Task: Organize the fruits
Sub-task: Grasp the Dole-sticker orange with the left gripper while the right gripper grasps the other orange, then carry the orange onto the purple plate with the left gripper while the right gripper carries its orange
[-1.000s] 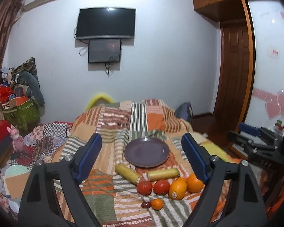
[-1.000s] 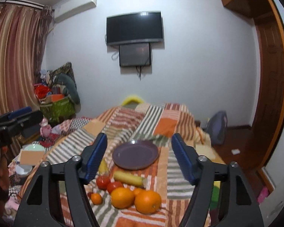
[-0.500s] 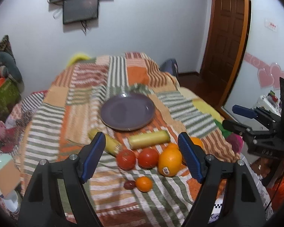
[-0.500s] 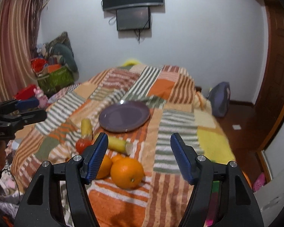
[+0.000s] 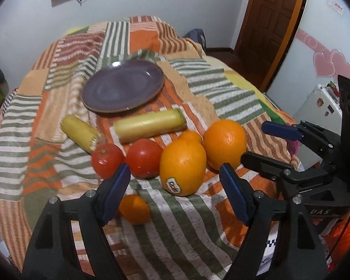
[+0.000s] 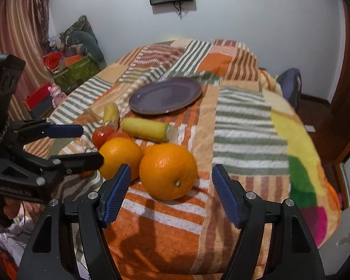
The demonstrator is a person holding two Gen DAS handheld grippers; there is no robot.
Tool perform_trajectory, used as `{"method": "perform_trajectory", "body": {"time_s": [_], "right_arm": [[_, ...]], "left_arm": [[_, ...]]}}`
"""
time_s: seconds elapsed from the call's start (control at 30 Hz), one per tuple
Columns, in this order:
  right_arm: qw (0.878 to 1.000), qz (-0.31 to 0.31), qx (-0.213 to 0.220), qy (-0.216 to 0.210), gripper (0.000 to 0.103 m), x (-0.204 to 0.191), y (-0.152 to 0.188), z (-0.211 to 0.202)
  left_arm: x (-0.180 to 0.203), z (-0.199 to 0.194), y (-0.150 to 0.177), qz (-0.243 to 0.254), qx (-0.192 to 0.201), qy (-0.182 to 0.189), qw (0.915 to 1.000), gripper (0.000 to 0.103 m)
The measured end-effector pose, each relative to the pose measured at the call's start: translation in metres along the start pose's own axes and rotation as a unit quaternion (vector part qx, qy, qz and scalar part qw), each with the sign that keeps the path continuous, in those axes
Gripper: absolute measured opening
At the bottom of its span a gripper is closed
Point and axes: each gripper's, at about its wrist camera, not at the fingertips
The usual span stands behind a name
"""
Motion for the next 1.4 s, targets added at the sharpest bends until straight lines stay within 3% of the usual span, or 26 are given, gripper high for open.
{"method": "perform_trajectory", "body": {"time_s": [0.17, 0.4, 0.67, 0.9, 1.4], "right_arm": [[1.0, 0.024, -0.012, -0.017, 0.068, 0.007, 0.008, 0.012], [0.999, 0.007, -0.018, -0.029, 0.068, 0.005, 0.007, 0.023], [0.998, 0.02, -0.014, -0.057, 0.068, 0.009, 0.009, 0.035], [0.999, 0.021, -0.014, -0.047, 0.064, 0.006, 0.006, 0.034], [1.0, -0.015, 0.01, 0.0, 0.06, 0.0, -0.024, 0.021]], "left_arm": [[-0.002, 0.017, 0.0, -0.012, -0.016, 0.003, 0.9998, 0.074], [0.003, 0.036, 0.001, -0.005, -0.036, 0.009, 0.9993, 0.051], [-0.005, 0.038, -0.002, -0.015, -0.036, 0.024, 0.9989, 0.05], [-0.009, 0.03, -0.005, -0.03, -0.031, 0.033, 0.9985, 0.05], [-0.029, -0.02, -0.039, -0.041, 0.055, 0.023, 0.9974, 0.05]]}}
Point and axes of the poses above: each gripper's, at about its wrist camera, not at the fingertips, and z roughly the way its jaws point, x to its right, y to its underside, and after that the axes turned 13 degrees about -z, right-handed
